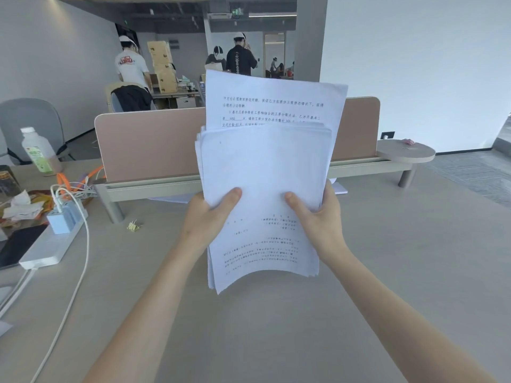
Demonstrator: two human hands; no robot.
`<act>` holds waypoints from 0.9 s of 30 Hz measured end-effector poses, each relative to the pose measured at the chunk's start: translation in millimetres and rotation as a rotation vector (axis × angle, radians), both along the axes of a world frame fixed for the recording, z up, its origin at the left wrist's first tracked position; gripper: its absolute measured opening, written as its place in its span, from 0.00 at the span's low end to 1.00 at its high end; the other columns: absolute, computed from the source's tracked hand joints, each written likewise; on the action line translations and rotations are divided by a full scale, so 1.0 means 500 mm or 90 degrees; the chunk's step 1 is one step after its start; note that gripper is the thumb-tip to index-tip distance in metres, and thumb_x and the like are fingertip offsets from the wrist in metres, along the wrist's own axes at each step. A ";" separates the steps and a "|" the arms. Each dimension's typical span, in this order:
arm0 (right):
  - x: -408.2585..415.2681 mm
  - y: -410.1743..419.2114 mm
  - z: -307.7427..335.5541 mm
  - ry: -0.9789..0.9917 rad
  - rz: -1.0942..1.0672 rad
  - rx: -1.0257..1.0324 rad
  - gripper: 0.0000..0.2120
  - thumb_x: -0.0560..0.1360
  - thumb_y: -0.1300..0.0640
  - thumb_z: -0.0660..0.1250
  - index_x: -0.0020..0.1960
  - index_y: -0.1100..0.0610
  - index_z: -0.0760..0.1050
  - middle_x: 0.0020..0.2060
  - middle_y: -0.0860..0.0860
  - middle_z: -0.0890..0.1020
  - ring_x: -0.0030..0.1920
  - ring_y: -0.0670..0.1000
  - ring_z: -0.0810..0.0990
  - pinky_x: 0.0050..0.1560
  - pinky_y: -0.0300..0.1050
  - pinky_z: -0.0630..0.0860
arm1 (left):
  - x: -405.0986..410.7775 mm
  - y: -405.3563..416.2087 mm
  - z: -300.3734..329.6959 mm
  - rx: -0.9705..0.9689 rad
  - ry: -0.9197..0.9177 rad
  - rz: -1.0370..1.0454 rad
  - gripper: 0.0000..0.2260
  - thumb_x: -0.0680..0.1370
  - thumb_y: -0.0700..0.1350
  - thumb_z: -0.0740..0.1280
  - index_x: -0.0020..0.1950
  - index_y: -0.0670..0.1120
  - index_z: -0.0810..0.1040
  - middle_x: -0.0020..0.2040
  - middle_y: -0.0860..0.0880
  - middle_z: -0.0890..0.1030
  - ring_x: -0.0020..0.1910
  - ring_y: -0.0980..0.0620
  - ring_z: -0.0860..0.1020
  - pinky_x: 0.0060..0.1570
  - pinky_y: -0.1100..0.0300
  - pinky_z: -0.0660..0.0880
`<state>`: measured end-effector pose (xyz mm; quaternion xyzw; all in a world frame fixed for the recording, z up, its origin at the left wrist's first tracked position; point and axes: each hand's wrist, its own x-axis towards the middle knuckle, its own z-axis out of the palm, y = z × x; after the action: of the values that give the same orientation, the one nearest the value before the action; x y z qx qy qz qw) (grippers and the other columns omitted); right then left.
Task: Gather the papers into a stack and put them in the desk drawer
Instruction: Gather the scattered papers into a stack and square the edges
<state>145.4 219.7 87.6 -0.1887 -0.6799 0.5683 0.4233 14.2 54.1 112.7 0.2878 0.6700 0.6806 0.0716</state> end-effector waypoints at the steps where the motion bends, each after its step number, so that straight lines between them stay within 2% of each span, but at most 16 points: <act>1: 0.002 -0.004 -0.004 -0.003 -0.007 0.015 0.16 0.73 0.48 0.76 0.55 0.40 0.72 0.51 0.35 0.84 0.54 0.39 0.83 0.52 0.41 0.79 | 0.003 0.001 -0.003 0.025 -0.029 0.001 0.02 0.73 0.52 0.72 0.41 0.58 0.85 0.45 0.54 0.86 0.46 0.51 0.84 0.49 0.52 0.78; 4: 0.012 -0.016 -0.025 -0.017 -0.005 0.041 0.14 0.77 0.49 0.72 0.54 0.38 0.69 0.48 0.30 0.81 0.52 0.33 0.81 0.49 0.34 0.76 | 0.017 -0.002 -0.034 0.075 -0.138 -0.009 0.06 0.75 0.48 0.73 0.51 0.51 0.84 0.47 0.54 0.88 0.48 0.52 0.86 0.50 0.51 0.80; 7: 0.016 -0.011 -0.039 -0.017 0.001 0.048 0.10 0.78 0.49 0.70 0.55 0.43 0.70 0.46 0.32 0.80 0.50 0.38 0.81 0.49 0.40 0.75 | 0.026 -0.013 -0.072 0.054 -0.191 -0.025 0.14 0.72 0.51 0.73 0.56 0.49 0.84 0.50 0.52 0.88 0.51 0.50 0.86 0.54 0.49 0.80; 10: 0.016 -0.005 -0.011 0.011 0.021 0.056 0.12 0.80 0.51 0.68 0.60 0.50 0.70 0.49 0.33 0.81 0.54 0.40 0.81 0.53 0.46 0.77 | 0.029 -0.019 -0.083 0.066 -0.199 -0.042 0.14 0.73 0.50 0.73 0.58 0.49 0.83 0.52 0.51 0.88 0.52 0.50 0.86 0.54 0.50 0.80; 13: 0.016 0.001 0.046 0.042 0.030 0.104 0.24 0.80 0.54 0.69 0.73 0.50 0.64 0.65 0.40 0.78 0.65 0.42 0.78 0.64 0.47 0.76 | 0.034 -0.020 -0.077 0.072 -0.189 -0.069 0.10 0.75 0.47 0.72 0.56 0.50 0.83 0.51 0.52 0.88 0.51 0.51 0.86 0.49 0.54 0.80; 15: 0.018 0.006 0.094 0.060 0.015 0.170 0.36 0.79 0.56 0.71 0.79 0.49 0.54 0.75 0.41 0.69 0.71 0.40 0.72 0.69 0.46 0.73 | 0.034 -0.020 -0.076 0.074 -0.186 -0.070 0.13 0.72 0.49 0.72 0.55 0.50 0.83 0.51 0.51 0.88 0.51 0.50 0.86 0.49 0.53 0.80; 16: 0.019 0.010 0.117 0.065 0.004 0.213 0.40 0.78 0.58 0.71 0.81 0.50 0.50 0.77 0.37 0.63 0.73 0.35 0.68 0.71 0.42 0.71 | 0.032 -0.021 -0.075 0.076 -0.186 -0.068 0.14 0.71 0.50 0.72 0.55 0.50 0.83 0.51 0.51 0.88 0.52 0.49 0.86 0.49 0.52 0.80; 18: 0.021 0.019 0.158 0.053 -0.027 0.320 0.44 0.77 0.62 0.71 0.82 0.52 0.46 0.74 0.28 0.54 0.70 0.22 0.59 0.68 0.25 0.63 | 0.031 -0.022 -0.073 0.079 -0.183 -0.075 0.14 0.71 0.49 0.72 0.56 0.50 0.83 0.52 0.51 0.88 0.53 0.49 0.86 0.51 0.51 0.80; 19: 0.022 0.024 0.175 0.046 -0.043 0.375 0.44 0.77 0.64 0.70 0.82 0.52 0.46 0.72 0.26 0.52 0.68 0.20 0.56 0.66 0.20 0.59 | 0.030 -0.023 -0.072 0.080 -0.182 -0.080 0.14 0.71 0.49 0.72 0.56 0.50 0.83 0.52 0.51 0.88 0.53 0.49 0.85 0.52 0.51 0.80; 21: 0.021 0.028 0.199 0.026 -0.049 0.468 0.42 0.75 0.64 0.70 0.80 0.47 0.50 0.72 0.27 0.56 0.70 0.23 0.57 0.66 0.19 0.56 | 0.031 -0.023 -0.071 0.086 -0.179 -0.083 0.13 0.71 0.49 0.72 0.55 0.51 0.83 0.52 0.51 0.87 0.53 0.50 0.85 0.52 0.51 0.80; 22: 0.020 0.030 0.204 0.005 -0.043 0.503 0.40 0.75 0.63 0.71 0.79 0.46 0.55 0.72 0.31 0.61 0.69 0.27 0.61 0.65 0.18 0.55 | 0.031 -0.023 -0.072 0.089 -0.180 -0.083 0.12 0.71 0.48 0.72 0.54 0.51 0.84 0.52 0.51 0.88 0.52 0.50 0.86 0.51 0.52 0.80; 24: 0.016 0.036 0.203 -0.053 -0.047 0.538 0.34 0.75 0.60 0.71 0.77 0.47 0.64 0.70 0.45 0.72 0.62 0.35 0.67 0.59 0.16 0.56 | 0.032 -0.023 -0.071 0.091 -0.185 -0.091 0.07 0.72 0.47 0.72 0.48 0.53 0.87 0.49 0.51 0.88 0.49 0.51 0.86 0.49 0.52 0.79; 25: 0.015 0.040 0.199 -0.073 -0.058 0.542 0.31 0.75 0.59 0.71 0.75 0.47 0.68 0.67 0.51 0.74 0.59 0.38 0.68 0.57 0.17 0.58 | 0.033 -0.024 -0.071 0.089 -0.185 -0.097 0.06 0.73 0.46 0.71 0.46 0.54 0.87 0.49 0.51 0.88 0.48 0.51 0.86 0.49 0.52 0.79; 27: 0.017 0.043 0.191 -0.082 -0.073 0.550 0.28 0.74 0.59 0.72 0.73 0.47 0.72 0.65 0.55 0.75 0.57 0.42 0.69 0.55 0.19 0.60 | 0.036 -0.025 -0.070 0.091 -0.181 -0.106 0.06 0.76 0.44 0.71 0.46 0.53 0.87 0.49 0.50 0.88 0.49 0.51 0.86 0.50 0.51 0.79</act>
<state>153.9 241.0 182.9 -0.0668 -0.8688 0.1943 0.4506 32.1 41.7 77.7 0.2473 0.5769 0.7520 0.2012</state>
